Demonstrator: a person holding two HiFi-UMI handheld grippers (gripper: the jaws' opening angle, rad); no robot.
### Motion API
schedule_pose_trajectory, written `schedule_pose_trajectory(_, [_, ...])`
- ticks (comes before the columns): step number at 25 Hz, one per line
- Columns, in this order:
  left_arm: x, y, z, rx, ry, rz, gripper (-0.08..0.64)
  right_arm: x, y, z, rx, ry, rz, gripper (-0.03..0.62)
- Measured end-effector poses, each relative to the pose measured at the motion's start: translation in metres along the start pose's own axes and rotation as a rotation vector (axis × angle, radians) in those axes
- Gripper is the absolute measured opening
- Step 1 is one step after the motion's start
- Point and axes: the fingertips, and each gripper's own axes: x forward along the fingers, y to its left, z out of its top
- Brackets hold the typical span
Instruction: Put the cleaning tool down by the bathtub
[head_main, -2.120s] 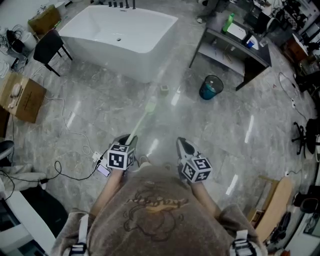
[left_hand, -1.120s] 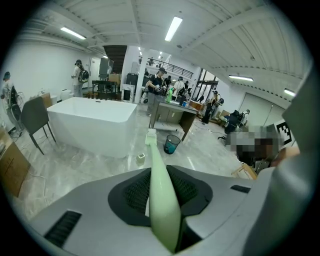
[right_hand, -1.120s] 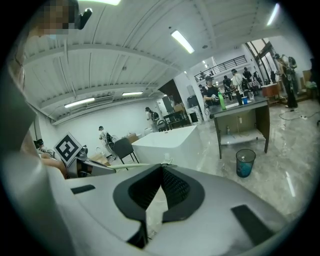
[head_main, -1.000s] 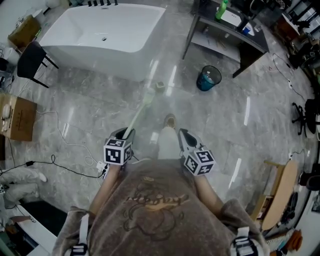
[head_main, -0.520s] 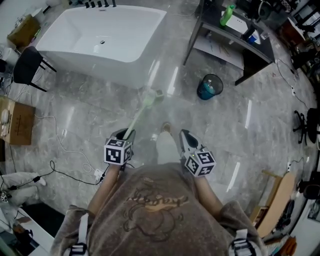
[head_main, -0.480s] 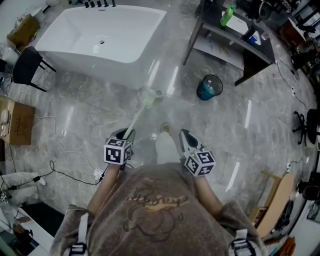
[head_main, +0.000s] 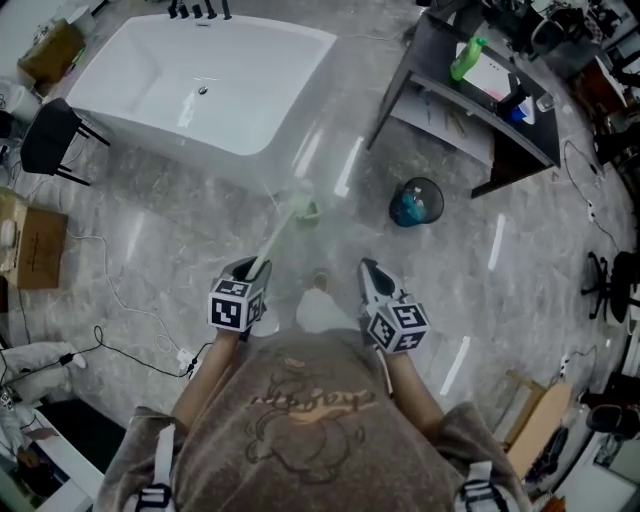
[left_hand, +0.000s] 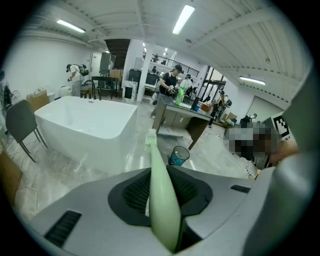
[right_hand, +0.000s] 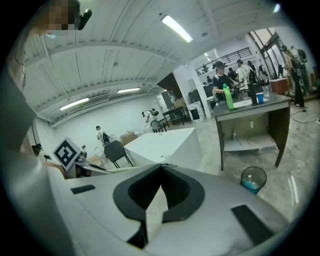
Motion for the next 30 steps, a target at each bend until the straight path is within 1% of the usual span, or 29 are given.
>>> schedule_pose_trajectory(3, [0.018,0.000,0.026,-0.014,-0.028,0.008,0.100,0.022,-0.020,0.020,-0.004,0.010,0.022,-0.002])
schedule_pose_trajectory(6, [0.036,0.004,0.045,-0.033,-0.037,0.016,0.100,0.041,-0.035,0.034,-0.011,0.022,0.040,-0.002])
schedule_pose_trajectory(12, [0.067,0.022,0.063,-0.063,-0.021,0.035,0.100,0.083,-0.048,0.049,-0.022,0.046,0.063,0.000])
schedule_pose_trajectory(18, [0.098,0.040,0.082,-0.035,-0.001,0.028,0.100,0.123,-0.056,0.056,-0.017,0.053,0.062,0.000])
schedule_pose_trajectory(23, [0.122,0.057,0.100,-0.003,0.009,0.014,0.100,0.153,-0.065,0.060,0.007,0.049,0.043,-0.002])
schedule_pose_trajectory(26, [0.140,0.064,0.106,-0.001,0.013,0.004,0.100,0.169,-0.069,0.059,0.014,0.053,0.038,0.000])
schedule_pose_trajectory(30, [0.163,0.070,0.108,-0.015,0.043,-0.014,0.100,0.193,-0.076,0.054,0.016,0.065,0.029,-0.002])
